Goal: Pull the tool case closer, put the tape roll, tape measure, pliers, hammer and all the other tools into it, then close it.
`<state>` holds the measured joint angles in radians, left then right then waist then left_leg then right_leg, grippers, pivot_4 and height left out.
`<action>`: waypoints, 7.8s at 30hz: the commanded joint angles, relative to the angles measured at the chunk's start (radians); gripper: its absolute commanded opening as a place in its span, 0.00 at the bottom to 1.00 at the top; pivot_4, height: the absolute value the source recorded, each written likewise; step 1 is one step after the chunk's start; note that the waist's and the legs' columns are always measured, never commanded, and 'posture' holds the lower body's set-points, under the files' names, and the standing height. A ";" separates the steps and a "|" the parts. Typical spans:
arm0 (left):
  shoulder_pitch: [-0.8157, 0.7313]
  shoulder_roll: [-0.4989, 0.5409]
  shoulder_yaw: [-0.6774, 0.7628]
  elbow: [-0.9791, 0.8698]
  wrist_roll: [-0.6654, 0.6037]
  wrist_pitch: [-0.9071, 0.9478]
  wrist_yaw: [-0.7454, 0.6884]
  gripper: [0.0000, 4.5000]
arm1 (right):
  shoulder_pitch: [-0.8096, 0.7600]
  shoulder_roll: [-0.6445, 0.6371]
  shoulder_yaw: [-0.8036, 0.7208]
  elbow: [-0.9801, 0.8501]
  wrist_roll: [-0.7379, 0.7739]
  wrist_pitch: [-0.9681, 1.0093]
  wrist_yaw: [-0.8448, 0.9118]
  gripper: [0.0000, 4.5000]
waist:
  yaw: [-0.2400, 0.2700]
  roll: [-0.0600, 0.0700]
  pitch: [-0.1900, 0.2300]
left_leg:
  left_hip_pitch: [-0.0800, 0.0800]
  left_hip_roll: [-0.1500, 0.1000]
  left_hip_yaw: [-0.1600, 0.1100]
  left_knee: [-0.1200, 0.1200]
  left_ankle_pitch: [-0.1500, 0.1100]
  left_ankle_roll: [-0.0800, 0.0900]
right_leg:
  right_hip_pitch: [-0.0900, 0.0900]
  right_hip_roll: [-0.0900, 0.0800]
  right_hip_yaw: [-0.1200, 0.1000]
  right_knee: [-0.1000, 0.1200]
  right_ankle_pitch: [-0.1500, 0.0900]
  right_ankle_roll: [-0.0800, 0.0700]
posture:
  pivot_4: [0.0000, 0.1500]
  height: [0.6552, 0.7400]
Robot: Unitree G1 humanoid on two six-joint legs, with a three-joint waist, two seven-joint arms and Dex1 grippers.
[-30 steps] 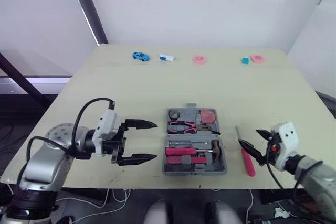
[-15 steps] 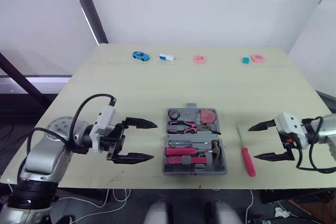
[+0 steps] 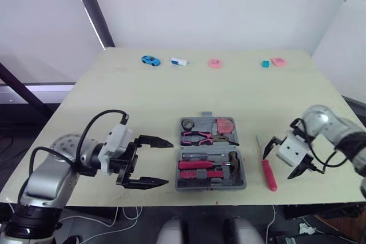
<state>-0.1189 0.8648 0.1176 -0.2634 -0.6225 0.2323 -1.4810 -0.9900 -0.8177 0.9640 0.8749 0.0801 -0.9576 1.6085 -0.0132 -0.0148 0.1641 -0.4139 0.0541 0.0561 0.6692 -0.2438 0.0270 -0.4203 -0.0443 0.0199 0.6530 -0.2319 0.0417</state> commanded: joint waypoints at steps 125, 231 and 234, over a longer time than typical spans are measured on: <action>-0.043 -0.043 0.064 0.040 -0.073 0.025 0.033 1.00 | 0.997 0.337 -1.015 -1.265 0.227 1.513 -0.988 0.09 | -0.003 -0.005 0.000 | -0.001 0.001 0.006 0.000 0.000 0.000 | -0.009 0.003 0.009 0.008 -0.001 0.003 | 1.00 0.99; 0.149 -0.063 0.225 0.236 0.042 -0.108 0.186 1.00 | 1.056 0.337 -1.049 -1.192 0.377 1.164 -0.728 0.07 | 0.004 -0.014 -0.001 | -0.001 0.002 0.007 0.000 0.000 0.000 | -0.008 0.002 0.007 0.008 0.000 0.001 | 1.00 0.99; 0.161 -0.099 0.281 0.287 0.040 -0.107 0.269 1.00 | 1.136 0.315 -1.173 -1.184 0.408 1.121 -0.734 0.28 | 0.002 -0.014 -0.001 | 0.000 0.002 0.007 0.001 0.000 0.000 | -0.008 0.002 0.007 0.008 0.000 0.001 | 1.00 0.99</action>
<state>0.0399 0.7727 0.3542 0.0188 -0.5739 0.1303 -1.2513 0.1384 -0.5014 -0.1492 -0.2870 0.4546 0.2021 0.8787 -0.0112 -0.0288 0.1628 -0.4142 0.0565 0.0631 0.6699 -0.2436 0.0266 -0.4282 -0.0421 0.0271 0.6612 -0.2316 0.0427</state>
